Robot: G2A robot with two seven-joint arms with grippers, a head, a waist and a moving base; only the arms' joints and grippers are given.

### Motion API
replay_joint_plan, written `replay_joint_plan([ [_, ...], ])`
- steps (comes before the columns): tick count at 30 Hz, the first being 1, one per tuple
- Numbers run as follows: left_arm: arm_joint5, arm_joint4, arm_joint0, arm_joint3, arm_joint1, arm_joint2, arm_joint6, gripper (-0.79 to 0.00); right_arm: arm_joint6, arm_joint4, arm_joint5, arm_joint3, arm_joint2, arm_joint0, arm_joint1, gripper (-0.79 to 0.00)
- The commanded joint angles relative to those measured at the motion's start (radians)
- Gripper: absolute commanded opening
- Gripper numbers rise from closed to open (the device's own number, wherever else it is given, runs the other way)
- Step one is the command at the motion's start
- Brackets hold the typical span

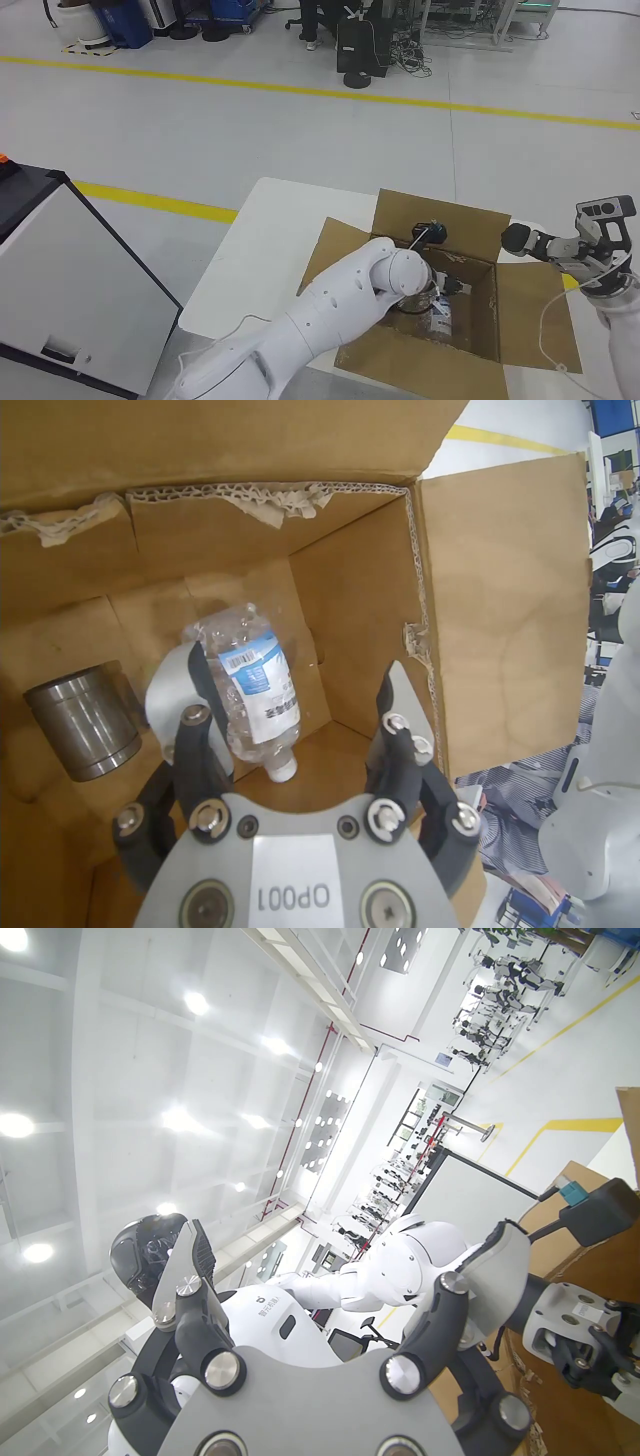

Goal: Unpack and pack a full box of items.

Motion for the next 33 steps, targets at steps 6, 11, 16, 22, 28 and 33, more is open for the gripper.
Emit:
replay_joint_plan([
  [6, 0.061, 0.072, -0.017, -0.070, -0.005, 0.015, -0.001, 0.000, 0.000, 0.000, 0.000, 0.000, 0.000, 0.000, 0.000, 0.000],
  [11, 0.181, 0.180, 0.010, -0.222, 0.024, -0.012, -0.018, 0.000, 0.000, 0.000, 0.000, 0.000, 0.000, 0.000, 0.000, 0.000],
  [16, 0.331, 0.363, 0.101, -0.452, 0.081, -0.062, -0.080, 0.000, -0.041, 0.010, 0.019, -0.021, 0.039, -0.016, -0.001, 0.000],
  [22, 0.425, 0.610, 0.235, -0.728, 0.155, -0.149, -0.224, 0.000, -0.015, 0.021, 0.064, 0.018, 0.125, -0.036, 0.006, 0.000],
  [28, 0.409, 0.768, 0.378, -0.940, 0.207, -0.251, -0.304, 0.000, 0.005, 0.031, 0.086, 0.099, 0.208, -0.062, 0.010, 0.000],
  [33, 0.386, 0.843, 0.447, -1.042, 0.227, -0.307, -0.331, 0.000, 0.008, 0.026, 0.065, 0.144, 0.225, -0.072, 0.007, 0.000],
])
